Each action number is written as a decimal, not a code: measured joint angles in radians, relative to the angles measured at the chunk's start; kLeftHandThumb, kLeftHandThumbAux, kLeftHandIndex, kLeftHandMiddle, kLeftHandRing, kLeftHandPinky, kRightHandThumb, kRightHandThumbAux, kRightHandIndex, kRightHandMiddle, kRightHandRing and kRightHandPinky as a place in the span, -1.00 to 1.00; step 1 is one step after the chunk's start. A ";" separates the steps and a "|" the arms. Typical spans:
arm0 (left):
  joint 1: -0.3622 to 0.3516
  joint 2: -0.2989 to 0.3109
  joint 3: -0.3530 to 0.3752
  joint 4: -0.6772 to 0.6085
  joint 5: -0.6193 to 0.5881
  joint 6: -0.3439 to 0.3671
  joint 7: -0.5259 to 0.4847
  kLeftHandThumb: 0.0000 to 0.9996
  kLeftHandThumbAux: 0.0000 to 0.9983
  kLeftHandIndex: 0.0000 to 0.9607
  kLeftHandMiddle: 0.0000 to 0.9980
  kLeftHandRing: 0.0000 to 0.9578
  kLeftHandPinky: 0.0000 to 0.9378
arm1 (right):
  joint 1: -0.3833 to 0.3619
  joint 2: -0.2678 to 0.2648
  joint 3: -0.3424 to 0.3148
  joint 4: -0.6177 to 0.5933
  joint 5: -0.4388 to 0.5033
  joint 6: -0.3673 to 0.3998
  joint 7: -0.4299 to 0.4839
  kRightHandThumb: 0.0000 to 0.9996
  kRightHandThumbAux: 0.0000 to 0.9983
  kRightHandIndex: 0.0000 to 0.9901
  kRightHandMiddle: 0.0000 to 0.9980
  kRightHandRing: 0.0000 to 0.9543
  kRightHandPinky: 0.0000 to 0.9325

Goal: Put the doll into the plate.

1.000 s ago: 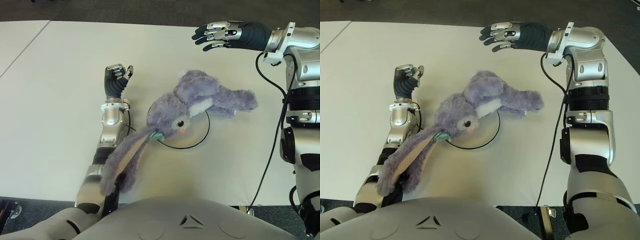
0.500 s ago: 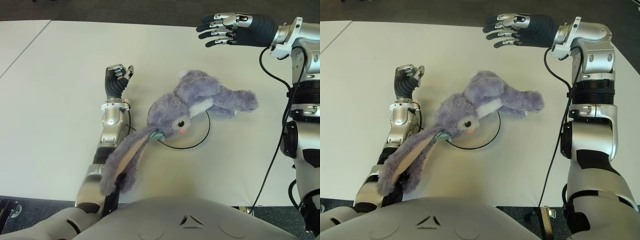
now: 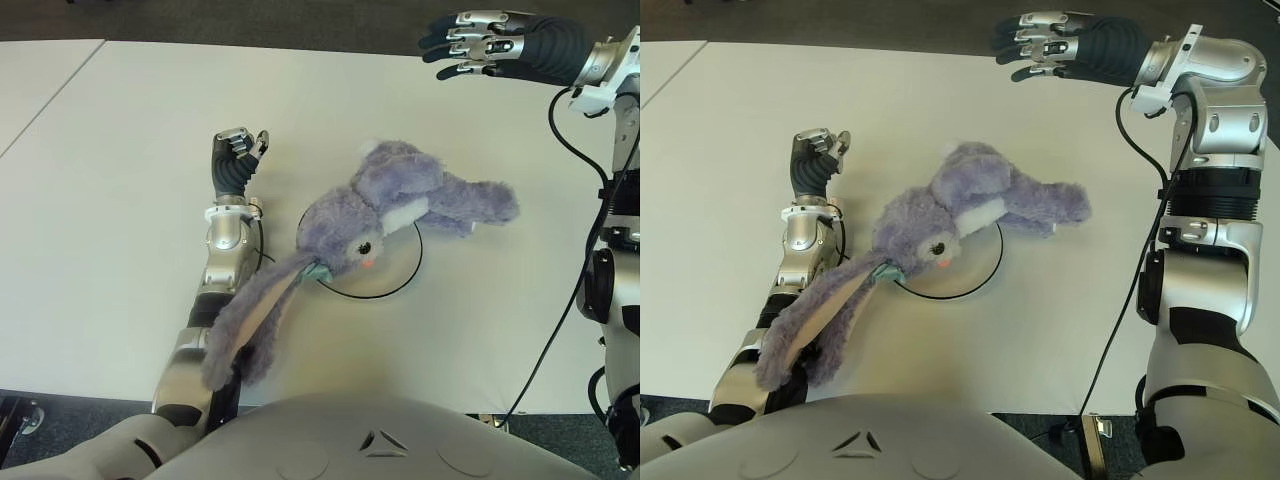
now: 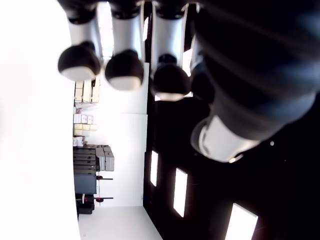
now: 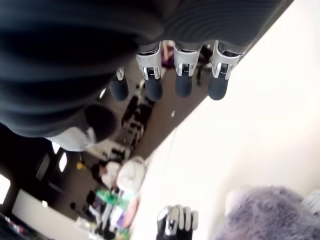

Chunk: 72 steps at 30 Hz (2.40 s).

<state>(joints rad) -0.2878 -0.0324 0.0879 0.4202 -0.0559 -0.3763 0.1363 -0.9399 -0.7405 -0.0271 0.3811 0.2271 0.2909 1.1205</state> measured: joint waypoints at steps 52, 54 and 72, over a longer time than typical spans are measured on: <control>-0.003 0.005 0.012 0.006 -0.003 -0.021 0.000 -0.18 0.55 0.64 0.71 0.80 0.81 | 0.520 0.254 -0.353 -0.353 0.045 0.029 -0.844 0.42 0.44 -0.17 -0.28 -0.13 0.00; -0.002 0.005 0.012 0.004 -0.003 -0.021 0.000 -0.18 0.56 0.65 0.71 0.80 0.81 | 0.535 0.261 -0.358 -0.357 0.046 0.022 -0.856 0.42 0.44 -0.17 -0.27 -0.12 0.01; 0.003 0.004 0.012 -0.012 -0.002 -0.021 0.000 -0.19 0.57 0.64 0.70 0.79 0.78 | 0.612 0.343 -0.396 -0.180 0.046 -0.132 -0.922 0.52 0.40 -0.13 -0.12 0.00 0.03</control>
<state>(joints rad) -0.2847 -0.0280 0.1000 0.4085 -0.0583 -0.3969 0.1359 -0.3275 -0.3980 -0.4234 0.2009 0.2727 0.1592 0.1987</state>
